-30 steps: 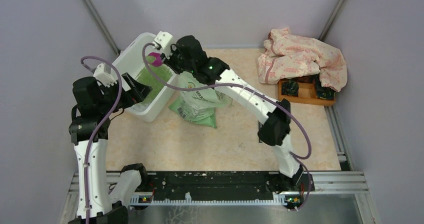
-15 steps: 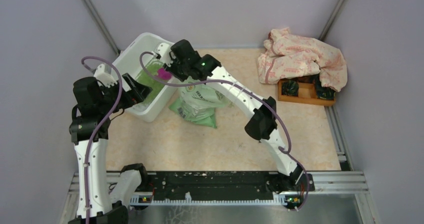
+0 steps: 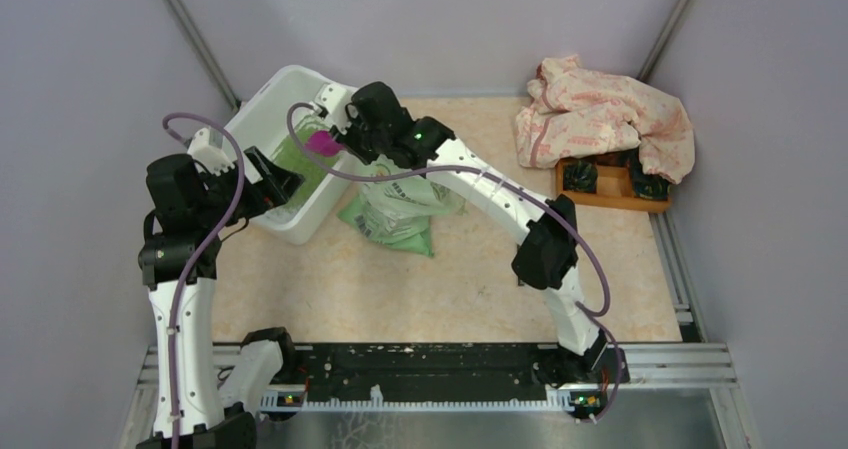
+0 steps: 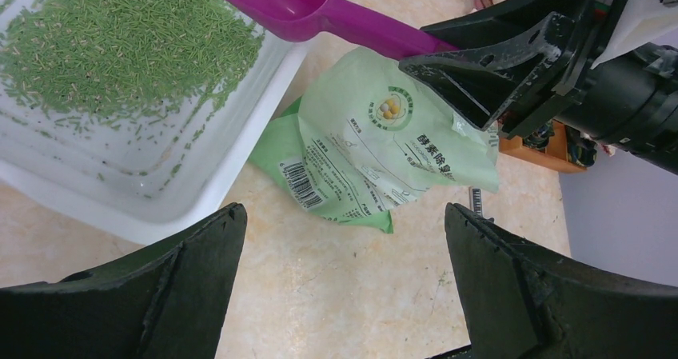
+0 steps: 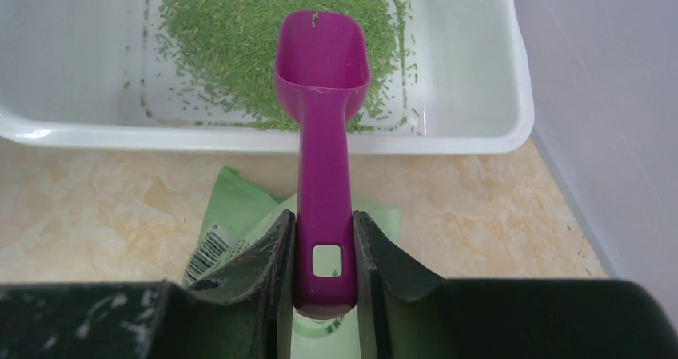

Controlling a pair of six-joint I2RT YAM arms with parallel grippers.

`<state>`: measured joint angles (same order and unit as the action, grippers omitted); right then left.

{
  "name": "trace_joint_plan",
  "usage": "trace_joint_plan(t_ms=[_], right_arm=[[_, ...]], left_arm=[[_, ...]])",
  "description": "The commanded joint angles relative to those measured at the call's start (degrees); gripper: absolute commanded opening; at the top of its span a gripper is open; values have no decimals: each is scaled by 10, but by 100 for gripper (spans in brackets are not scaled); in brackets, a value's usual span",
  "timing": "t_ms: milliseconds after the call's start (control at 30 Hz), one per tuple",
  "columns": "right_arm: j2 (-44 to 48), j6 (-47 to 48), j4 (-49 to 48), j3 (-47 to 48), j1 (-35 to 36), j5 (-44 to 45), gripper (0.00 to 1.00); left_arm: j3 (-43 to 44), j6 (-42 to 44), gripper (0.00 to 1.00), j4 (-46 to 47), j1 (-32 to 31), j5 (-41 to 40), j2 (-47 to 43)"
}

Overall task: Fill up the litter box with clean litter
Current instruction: Pour the cat litter into the litter box.

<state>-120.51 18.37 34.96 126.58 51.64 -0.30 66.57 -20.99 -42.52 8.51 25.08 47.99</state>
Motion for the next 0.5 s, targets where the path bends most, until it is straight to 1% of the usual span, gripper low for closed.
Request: trace_joint_plan(t_ms=[0, 67, 133, 167, 267, 300, 400, 467], right_arm=[[59, -11, -89, -2, 10, 13, 0], [100, -24, -158, -74, 10, 5, 0], [126, -36, -197, -114, 10, -12, 0], [127, -37, -195, -116, 10, -15, 0], [108, -27, -146, -82, 12, -8, 0], [110, -25, -144, -89, 11, -2, 0], [156, -31, -198, -155, 11, -5, 0], [168, -32, -200, -166, 11, -14, 0]], left_arm=[[10, -2, 99, 3, 3, 4, -3], [11, -2, 99, 2, 4, 4, -3], [13, -2, 99, 2, 3, 3, -3], [13, -2, 99, 2, 3, 4, -3], [16, -2, 99, 0, 4, 3, -2], [17, -2, 99, 0, 3, 3, -2], [17, -2, 99, 0, 4, 4, -2], [18, -3, 99, 1, 3, 4, -2]])
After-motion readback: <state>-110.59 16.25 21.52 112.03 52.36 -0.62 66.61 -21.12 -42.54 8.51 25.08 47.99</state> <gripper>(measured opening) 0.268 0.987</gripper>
